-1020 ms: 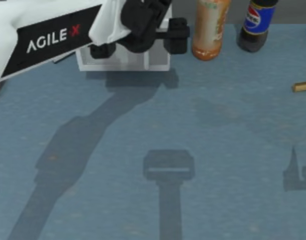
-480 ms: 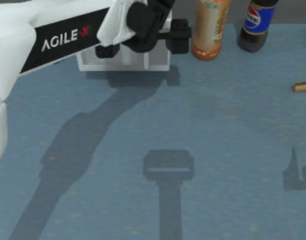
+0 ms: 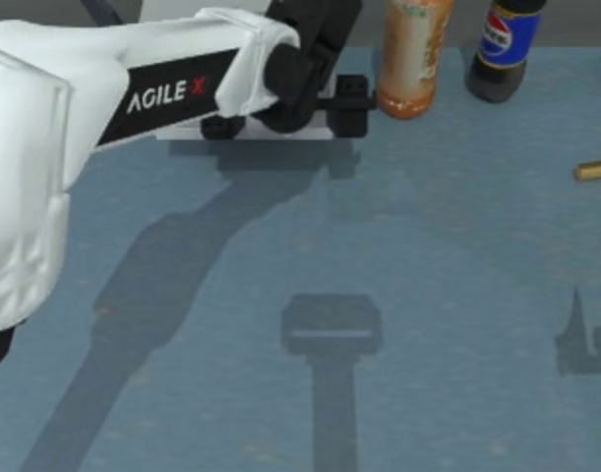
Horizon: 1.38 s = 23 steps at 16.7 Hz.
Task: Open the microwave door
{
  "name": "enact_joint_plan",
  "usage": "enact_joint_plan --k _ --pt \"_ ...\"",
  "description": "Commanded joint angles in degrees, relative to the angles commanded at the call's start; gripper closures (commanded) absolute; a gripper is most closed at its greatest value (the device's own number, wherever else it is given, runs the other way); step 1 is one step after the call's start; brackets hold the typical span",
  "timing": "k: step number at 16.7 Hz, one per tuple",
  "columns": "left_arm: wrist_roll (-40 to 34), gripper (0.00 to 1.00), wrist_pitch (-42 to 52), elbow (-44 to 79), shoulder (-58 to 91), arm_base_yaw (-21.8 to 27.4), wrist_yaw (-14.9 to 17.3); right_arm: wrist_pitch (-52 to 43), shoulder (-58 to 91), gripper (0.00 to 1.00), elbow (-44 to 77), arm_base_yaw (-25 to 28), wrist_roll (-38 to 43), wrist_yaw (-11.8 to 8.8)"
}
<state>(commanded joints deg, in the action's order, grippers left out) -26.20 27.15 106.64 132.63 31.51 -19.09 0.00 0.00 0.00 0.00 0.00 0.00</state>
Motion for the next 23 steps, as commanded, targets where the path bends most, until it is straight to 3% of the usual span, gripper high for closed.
enact_joint_plan --k 13,21,23 --pt "0.0 0.98 0.0 0.0 0.0 0.0 0.0 0.0 0.0 0.00 0.0 0.0 0.0 0.0" --pt "0.0 1.00 0.0 0.0 0.0 0.0 0.0 0.0 0.0 0.00 0.0 0.0 0.0 0.0" --pt "-0.2 1.00 0.4 -3.4 -1.7 2.0 0.7 0.0 0.0 0.00 0.0 0.0 0.0 0.0"
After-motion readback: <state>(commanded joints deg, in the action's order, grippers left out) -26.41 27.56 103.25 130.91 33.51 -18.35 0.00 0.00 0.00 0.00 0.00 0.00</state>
